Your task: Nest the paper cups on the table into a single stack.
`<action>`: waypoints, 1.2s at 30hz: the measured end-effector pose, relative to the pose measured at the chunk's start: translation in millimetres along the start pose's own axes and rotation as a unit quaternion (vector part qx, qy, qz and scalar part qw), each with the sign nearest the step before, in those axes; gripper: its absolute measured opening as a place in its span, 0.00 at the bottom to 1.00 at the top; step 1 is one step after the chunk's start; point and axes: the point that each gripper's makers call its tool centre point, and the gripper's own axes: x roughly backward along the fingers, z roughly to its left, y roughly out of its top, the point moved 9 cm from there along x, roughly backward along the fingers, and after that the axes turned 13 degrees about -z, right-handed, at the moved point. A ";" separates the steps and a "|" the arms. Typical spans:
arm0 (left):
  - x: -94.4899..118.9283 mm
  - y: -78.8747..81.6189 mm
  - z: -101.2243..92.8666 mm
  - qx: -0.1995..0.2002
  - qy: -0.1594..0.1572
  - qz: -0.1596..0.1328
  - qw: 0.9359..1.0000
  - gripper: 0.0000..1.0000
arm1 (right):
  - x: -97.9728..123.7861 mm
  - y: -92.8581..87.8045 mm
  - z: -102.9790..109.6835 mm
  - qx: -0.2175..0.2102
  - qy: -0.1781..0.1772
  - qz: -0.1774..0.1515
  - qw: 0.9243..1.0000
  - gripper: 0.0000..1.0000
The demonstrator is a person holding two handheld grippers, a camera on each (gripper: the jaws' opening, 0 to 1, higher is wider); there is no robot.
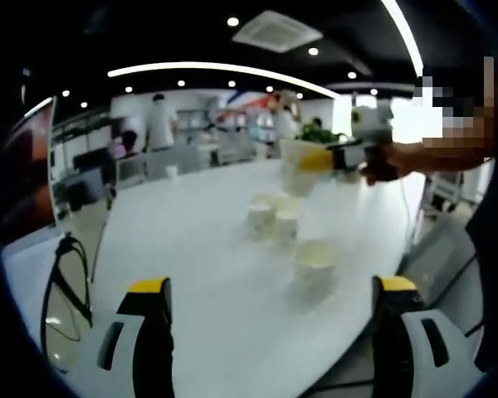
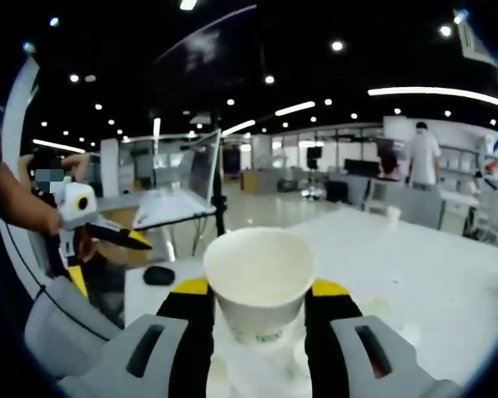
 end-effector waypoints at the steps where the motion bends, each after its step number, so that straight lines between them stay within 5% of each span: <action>1: 0.2 0.0 0.1 0.000 0.001 -0.001 1.000 1.00 | -0.2 0.5 1.9 -0.001 0.002 0.000 1.000 0.39; 36: 2.8 -4.8 -6.2 0.006 0.000 0.002 1.000 1.00 | 19.1 11.5 50.5 -0.004 0.053 -0.005 0.999 0.40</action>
